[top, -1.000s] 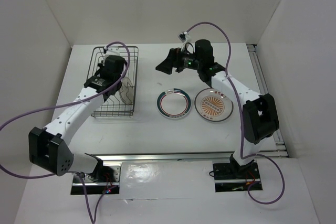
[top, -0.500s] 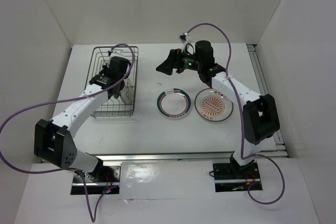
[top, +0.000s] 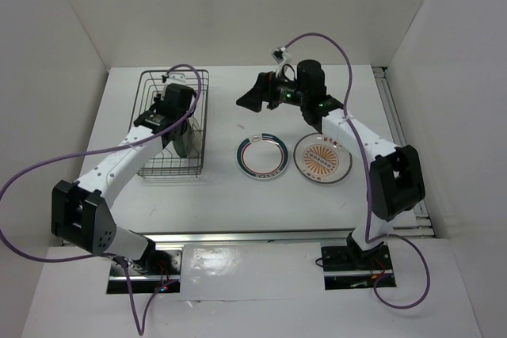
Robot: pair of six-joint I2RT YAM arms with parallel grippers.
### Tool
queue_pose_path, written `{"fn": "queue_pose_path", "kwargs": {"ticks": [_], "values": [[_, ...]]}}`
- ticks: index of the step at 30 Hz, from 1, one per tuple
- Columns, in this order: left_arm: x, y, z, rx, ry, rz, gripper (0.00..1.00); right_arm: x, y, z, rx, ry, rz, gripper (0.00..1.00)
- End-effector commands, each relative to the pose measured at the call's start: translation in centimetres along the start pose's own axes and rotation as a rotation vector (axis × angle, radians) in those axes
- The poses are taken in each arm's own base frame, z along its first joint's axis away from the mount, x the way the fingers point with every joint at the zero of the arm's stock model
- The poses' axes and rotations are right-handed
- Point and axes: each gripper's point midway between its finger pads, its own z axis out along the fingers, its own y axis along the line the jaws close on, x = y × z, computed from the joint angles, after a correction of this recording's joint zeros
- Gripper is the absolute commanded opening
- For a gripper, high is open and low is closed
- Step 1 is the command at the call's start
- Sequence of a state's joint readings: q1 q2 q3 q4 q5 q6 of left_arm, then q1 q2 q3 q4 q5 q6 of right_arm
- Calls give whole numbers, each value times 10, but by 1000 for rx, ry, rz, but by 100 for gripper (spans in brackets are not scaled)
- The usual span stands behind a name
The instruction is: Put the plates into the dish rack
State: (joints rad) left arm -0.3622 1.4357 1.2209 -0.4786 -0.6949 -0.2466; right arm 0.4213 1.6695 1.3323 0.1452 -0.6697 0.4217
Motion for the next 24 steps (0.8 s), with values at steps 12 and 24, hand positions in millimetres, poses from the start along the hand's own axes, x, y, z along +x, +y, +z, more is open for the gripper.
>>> {"fn": "queue_pose_path", "kwargs": {"ticks": [12, 24], "values": [[-50, 36, -38, -55, -155, -185, 94, -24, -1, -16, 78, -54, -78, 100], [-94, -6, -127, 504, -363, -300, 100, 80, -47, -119, 666, 76, -39, 100]]}}
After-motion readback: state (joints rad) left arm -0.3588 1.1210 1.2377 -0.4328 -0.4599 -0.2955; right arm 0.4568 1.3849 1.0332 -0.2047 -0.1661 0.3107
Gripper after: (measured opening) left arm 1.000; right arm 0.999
